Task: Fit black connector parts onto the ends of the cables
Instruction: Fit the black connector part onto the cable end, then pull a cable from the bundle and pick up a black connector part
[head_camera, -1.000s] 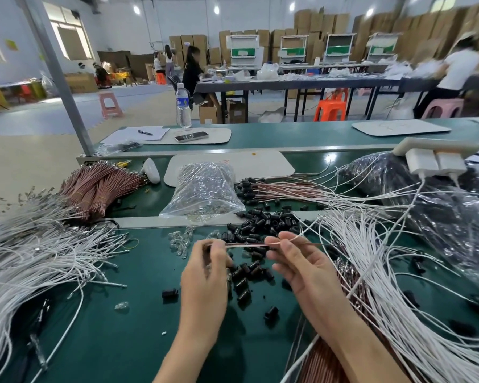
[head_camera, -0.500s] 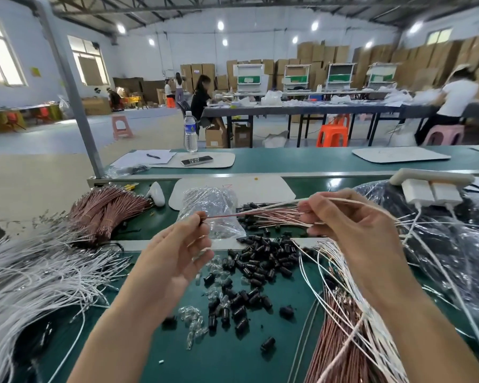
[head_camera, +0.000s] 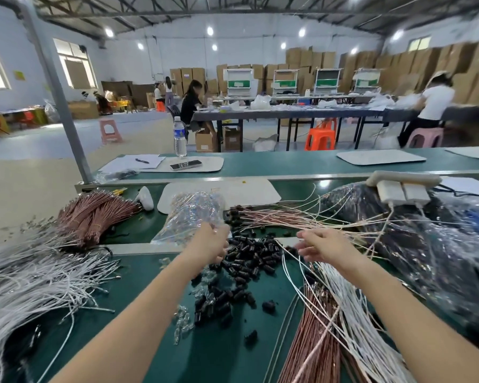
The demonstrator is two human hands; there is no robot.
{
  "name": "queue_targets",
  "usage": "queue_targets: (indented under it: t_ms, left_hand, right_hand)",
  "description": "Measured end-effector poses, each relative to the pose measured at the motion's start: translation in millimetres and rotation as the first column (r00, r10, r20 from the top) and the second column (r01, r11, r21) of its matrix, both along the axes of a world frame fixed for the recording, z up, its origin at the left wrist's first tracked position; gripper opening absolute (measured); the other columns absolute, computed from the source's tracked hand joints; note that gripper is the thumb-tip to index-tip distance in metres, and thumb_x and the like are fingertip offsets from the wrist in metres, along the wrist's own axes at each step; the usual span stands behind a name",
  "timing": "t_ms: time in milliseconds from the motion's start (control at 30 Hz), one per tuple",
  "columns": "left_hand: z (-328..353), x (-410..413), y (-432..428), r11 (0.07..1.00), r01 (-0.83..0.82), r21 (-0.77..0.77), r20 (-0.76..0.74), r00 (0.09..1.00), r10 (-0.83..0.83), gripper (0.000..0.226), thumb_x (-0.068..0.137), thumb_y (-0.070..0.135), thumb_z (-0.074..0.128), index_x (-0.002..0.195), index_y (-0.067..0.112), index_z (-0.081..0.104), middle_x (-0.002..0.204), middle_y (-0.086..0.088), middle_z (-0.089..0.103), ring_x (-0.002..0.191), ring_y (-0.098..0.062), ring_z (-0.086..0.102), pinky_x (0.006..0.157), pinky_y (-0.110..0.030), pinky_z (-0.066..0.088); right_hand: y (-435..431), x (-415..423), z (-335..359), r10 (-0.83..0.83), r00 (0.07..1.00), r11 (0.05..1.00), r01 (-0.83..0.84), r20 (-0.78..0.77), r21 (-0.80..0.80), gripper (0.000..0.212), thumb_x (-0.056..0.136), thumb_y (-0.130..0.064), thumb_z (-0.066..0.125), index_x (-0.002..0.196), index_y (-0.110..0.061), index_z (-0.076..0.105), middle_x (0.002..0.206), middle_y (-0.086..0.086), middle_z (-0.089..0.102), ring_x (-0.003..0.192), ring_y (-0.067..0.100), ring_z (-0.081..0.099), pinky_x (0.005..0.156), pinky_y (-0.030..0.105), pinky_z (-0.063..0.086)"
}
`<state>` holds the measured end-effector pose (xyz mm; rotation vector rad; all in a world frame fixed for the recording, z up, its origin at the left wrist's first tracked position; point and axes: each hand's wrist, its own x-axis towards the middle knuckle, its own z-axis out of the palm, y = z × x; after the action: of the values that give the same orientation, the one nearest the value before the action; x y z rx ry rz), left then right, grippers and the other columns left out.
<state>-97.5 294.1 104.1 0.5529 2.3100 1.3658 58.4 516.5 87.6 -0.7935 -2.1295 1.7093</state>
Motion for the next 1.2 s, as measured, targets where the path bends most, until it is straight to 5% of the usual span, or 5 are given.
queue_targets:
  t_ms: [233, 367, 567, 1067, 1200]
  left_hand:
    - [-14, 50, -9, 0.826, 0.421, -0.374, -0.058, 0.878, -0.474, 0.035, 0.107, 0.040, 0.044, 0.106, 0.009, 0.062, 0.094, -0.005, 0.075, 0.069, -0.018, 0.069, 0.061, -0.026, 0.058]
    - [-17, 77, -8, 0.665, 0.426, -0.613, -0.098, 0.795, -0.599, 0.043, 0.106, 0.042, 0.045, 0.106, 0.004, 0.065, 0.099, -0.012, 0.076, 0.075, -0.027, 0.072, 0.059, -0.025, 0.051]
    - [-28, 107, -9, 0.679, 0.312, -0.665, -0.277, 0.741, -0.612, 0.028, 0.104, 0.039, 0.050, 0.118, 0.016, 0.056, 0.113, -0.007, 0.067, 0.095, -0.027, 0.067, 0.082, -0.039, 0.055]
    - [-37, 171, 15, 0.592, 0.117, -0.797, -0.399, 0.634, -0.662, 0.017, 0.094, 0.002, 0.053, 0.106, 0.009, 0.063, 0.116, -0.011, 0.067, 0.108, -0.034, 0.065, 0.074, -0.035, 0.036]
    - [-23, 163, 16, 0.704, 0.144, -0.696, -0.415, 0.718, -0.558, 0.018, 0.100, 0.010, 0.050, 0.115, 0.003, 0.056, 0.120, -0.016, 0.064, 0.110, -0.036, 0.064, 0.078, -0.036, 0.043]
  right_hand:
    - [-36, 16, -19, -0.028, 0.967, 0.763, -0.142, 0.251, 0.630, 0.025, 0.102, -0.029, 0.053, 0.120, -0.021, 0.069, 0.111, -0.006, 0.067, 0.091, 0.013, 0.060, 0.077, 0.025, 0.042]
    - [-60, 22, -27, -0.035, 0.927, 0.633, -0.268, 0.373, 0.726, 0.024, 0.102, -0.039, 0.052, 0.115, -0.023, 0.066, 0.115, -0.002, 0.062, 0.098, 0.015, 0.061, 0.088, 0.035, 0.053]
    - [-77, 30, -41, -0.155, 0.834, 0.473, -0.407, 0.529, 0.781, 0.032, 0.102, -0.038, 0.050, 0.127, -0.018, 0.056, 0.125, 0.006, 0.056, 0.117, 0.027, 0.052, 0.091, 0.040, 0.048]
    - [-72, 47, -43, -0.254, 0.913, 0.630, -0.094, 0.319, 0.771, 0.036, 0.100, -0.010, 0.045, 0.137, -0.010, 0.051, 0.126, 0.015, 0.056, 0.111, 0.031, 0.059, 0.092, 0.037, 0.045]
    - [-65, 54, -41, -0.264, 0.926, 0.674, -0.024, 0.271, 0.738, 0.042, 0.099, -0.007, 0.043, 0.140, -0.013, 0.051, 0.130, 0.013, 0.053, 0.112, 0.030, 0.057, 0.092, 0.036, 0.042]
